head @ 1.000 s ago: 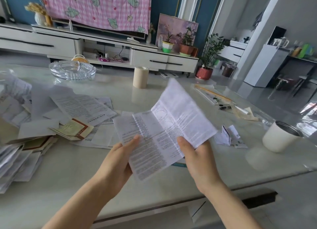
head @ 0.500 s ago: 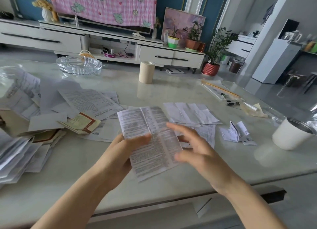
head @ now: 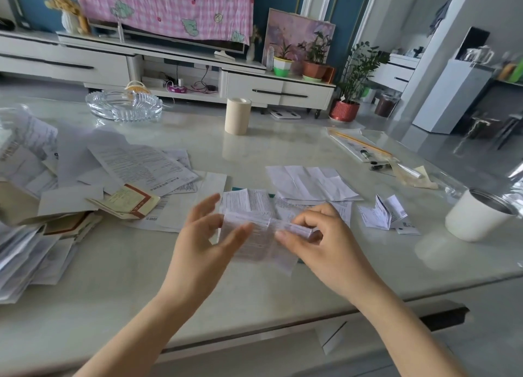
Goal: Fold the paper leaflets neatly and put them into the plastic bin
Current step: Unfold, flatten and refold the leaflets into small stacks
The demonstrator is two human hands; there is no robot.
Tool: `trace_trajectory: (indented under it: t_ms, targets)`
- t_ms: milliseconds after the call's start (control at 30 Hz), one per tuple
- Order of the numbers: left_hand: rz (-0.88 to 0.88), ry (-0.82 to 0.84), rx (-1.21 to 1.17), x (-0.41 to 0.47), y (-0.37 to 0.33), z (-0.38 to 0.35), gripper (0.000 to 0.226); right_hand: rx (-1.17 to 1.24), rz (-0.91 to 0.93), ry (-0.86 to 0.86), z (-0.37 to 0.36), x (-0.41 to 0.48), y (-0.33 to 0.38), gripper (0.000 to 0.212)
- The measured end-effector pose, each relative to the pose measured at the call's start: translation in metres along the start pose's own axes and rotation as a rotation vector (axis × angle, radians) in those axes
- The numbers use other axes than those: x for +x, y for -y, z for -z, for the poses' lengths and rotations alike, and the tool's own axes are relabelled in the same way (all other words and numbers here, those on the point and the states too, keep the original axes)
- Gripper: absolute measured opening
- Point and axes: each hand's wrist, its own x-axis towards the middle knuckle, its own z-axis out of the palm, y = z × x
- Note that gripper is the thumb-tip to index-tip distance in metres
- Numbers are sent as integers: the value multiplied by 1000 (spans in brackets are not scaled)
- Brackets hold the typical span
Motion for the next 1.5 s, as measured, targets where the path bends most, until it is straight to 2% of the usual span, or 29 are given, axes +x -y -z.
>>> trace_trajectory:
  t_ms: [67, 167, 233, 367, 433, 500, 600, 667, 733, 833, 900, 967, 1067, 1133, 1233, 1333, 1400, 1433, 1500]
  targets:
    - [-11, 37, -72, 0, -6, 3, 23, 61, -31, 147, 3, -2, 4, 18]
    - [31, 127, -114, -6, -13, 3, 25, 307, -134, 402, 8, -8, 16, 13]
    - [54, 92, -121, -10, -13, -1, 16, 392, -184, 443, 6, -10, 19, 19]
    - [183, 23, -277, -7, -13, 0, 20, 422, -266, 307, 1, -6, 13, 21]
    - [155, 54, -179, -6, -10, 2, 14, 460, -291, 257, -2, -4, 11, 22]
    - [144, 145, -122, -8, -12, 1, 12, 484, -284, 225, -6, -4, 10, 21]
    - [194, 332, -140, -13, -11, -2, 35, 506, -245, 207, -11, -5, 11, 26]
    - [174, 407, -111, -15, -11, -5, 38, 588, -246, 198, -11, -5, 11, 18]
    - [156, 412, -65, -15, -9, -7, 35, 622, -244, 184, -10, -6, 12, 15]
    - [177, 383, -73, -12, -7, -5, 20, 497, -233, 102, -9, -4, 8, 18]
    - [210, 411, -109, -11, -7, -3, 22, 467, -226, 127, -7, -3, 6, 3]
    - [246, 450, -161, -12, -5, -3, 22, 470, -193, 177, -6, -4, 5, 8]
    - [336, 458, -261, -13, -5, -4, 22, 450, -167, 160, -7, -6, 6, 7]
    - [386, 433, -336, -14, -7, -6, 30, 494, -205, 118, -8, -6, 7, 13]
    - [340, 371, -335, -14, -7, -9, 58, 545, -312, 71, -5, -3, 7, 32]
    - [244, 452, -322, -11, -8, -6, 74, 534, -379, 80, -4, -1, 8, 45]
    - [141, 556, -233, -12, -8, -5, 68, 531, -410, 74, -4, -1, 9, 50]
    - [106, 552, -195, -13, -9, -5, 57, 536, -407, 74, -5, -1, 9, 50]
    - [118, 440, -226, -14, -8, -8, 35, 528, -365, 79, -7, -1, 7, 39]
